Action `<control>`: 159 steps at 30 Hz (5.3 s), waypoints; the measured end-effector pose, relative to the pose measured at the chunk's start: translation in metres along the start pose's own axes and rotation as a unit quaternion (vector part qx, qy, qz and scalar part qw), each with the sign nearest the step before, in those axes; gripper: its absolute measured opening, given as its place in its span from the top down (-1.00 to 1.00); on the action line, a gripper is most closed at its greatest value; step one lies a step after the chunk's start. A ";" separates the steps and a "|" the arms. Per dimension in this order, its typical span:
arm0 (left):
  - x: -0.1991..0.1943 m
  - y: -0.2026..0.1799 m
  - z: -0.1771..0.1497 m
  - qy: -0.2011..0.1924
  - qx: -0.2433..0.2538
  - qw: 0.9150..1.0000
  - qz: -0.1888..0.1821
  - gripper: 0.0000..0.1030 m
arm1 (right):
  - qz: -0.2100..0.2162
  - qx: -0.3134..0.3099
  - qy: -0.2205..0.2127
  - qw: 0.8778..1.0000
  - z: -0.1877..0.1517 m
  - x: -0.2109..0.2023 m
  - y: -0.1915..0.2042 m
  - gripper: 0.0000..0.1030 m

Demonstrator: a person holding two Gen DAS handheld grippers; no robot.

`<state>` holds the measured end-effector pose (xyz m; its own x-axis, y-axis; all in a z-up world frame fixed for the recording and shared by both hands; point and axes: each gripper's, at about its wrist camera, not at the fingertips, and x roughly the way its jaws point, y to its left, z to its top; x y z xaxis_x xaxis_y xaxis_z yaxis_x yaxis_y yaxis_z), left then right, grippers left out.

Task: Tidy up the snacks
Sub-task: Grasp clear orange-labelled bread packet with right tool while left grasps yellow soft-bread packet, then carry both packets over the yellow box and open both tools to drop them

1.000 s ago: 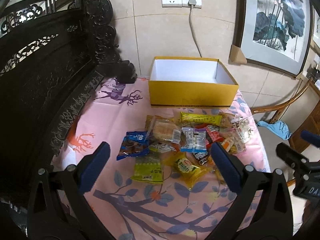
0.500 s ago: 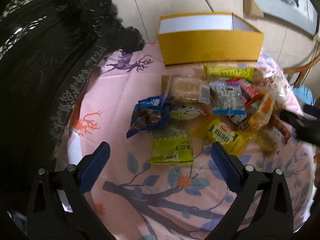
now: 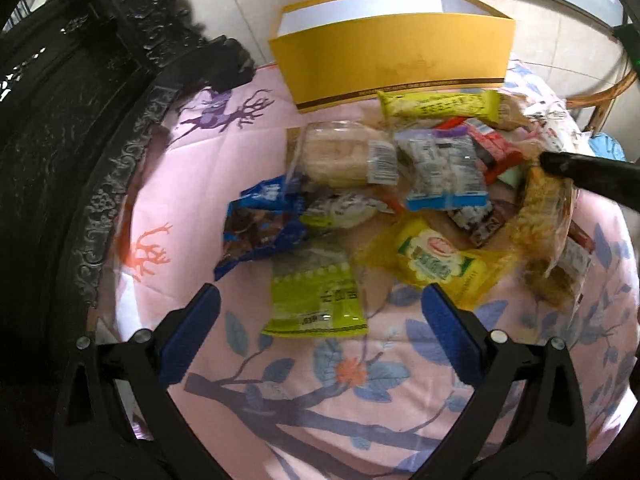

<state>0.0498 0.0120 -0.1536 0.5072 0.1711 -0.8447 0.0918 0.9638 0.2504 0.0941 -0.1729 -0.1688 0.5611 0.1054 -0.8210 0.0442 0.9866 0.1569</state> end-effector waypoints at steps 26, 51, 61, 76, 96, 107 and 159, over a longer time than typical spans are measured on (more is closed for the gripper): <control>0.047 -0.050 0.006 0.009 0.031 0.998 -0.057 -0.96 | -0.041 0.021 0.010 0.999 -0.015 0.006 -0.006 -0.56; 0.065 -0.044 -0.006 0.012 -0.036 0.992 -0.119 -0.81 | 0.038 0.089 0.042 0.994 -0.023 0.002 -0.007 0.41; 0.060 -0.049 0.000 0.013 -0.033 0.982 -0.185 0.05 | 0.010 0.140 -0.043 0.989 -0.014 -0.080 -0.061 0.41; 0.045 -0.025 0.005 0.020 -0.041 0.981 -0.191 0.33 | 0.029 0.142 -0.056 0.988 -0.023 -0.094 -0.064 0.41; 0.070 -0.033 0.019 0.057 -0.066 0.991 -0.103 0.16 | 0.031 0.123 -0.048 0.991 -0.020 -0.098 -0.061 0.41; -0.021 -0.027 0.033 -0.040 -0.046 0.995 -0.082 0.20 | 0.062 0.087 -0.075 0.991 -0.005 -0.122 -0.035 0.41; 0.024 0.077 0.123 -0.142 -0.021 0.990 0.012 -0.96 | 0.096 -0.399 -0.041 0.911 0.101 0.058 0.093 -0.97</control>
<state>0.1746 0.0649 -0.0960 0.7303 0.1356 -0.6695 0.0446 0.9686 0.2447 0.2144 -0.0879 -0.1469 0.5563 0.3087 -0.7716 -0.6577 0.7310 -0.1817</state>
